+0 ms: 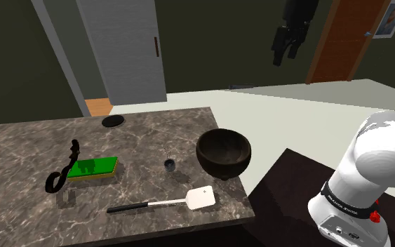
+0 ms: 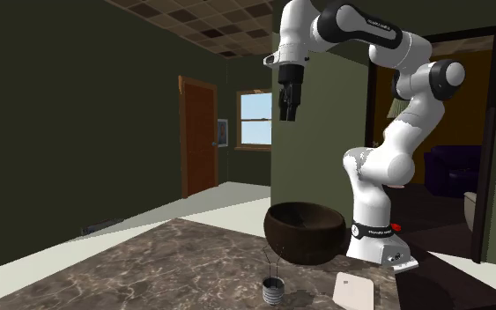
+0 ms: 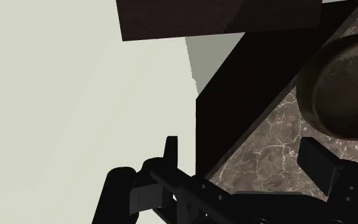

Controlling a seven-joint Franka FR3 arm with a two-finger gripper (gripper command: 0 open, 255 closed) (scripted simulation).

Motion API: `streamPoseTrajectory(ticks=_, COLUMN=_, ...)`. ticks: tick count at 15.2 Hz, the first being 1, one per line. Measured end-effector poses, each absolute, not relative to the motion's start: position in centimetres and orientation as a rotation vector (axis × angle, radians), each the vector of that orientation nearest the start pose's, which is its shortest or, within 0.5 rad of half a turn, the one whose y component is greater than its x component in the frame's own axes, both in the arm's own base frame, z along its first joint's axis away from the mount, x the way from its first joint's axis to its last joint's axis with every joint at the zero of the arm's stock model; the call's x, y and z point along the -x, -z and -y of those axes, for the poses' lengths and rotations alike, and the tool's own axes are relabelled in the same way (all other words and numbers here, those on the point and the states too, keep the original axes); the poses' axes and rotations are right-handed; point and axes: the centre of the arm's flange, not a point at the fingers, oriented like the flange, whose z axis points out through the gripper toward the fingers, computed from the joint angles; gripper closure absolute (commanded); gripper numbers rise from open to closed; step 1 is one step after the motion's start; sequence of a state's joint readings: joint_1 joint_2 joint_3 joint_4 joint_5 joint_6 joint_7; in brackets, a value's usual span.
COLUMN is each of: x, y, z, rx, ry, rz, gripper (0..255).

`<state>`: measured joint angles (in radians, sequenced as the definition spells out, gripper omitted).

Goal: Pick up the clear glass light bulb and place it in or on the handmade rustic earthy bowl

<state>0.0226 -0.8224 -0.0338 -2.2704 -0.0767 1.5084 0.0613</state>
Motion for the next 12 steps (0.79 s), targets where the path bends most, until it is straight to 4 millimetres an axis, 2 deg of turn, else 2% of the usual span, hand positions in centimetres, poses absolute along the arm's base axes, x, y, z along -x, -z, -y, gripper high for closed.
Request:
streamPoseTrajectory(ticks=3, x=-29.6, y=-62.8, z=0.5, rx=3.183, ry=0.088, rz=-0.113, gripper=0)
streamPoseTrajectory(ticks=12, x=-34.1, y=-57.1, z=-8.1, rx=3.143, ry=0.013, rz=-0.128, gripper=0)
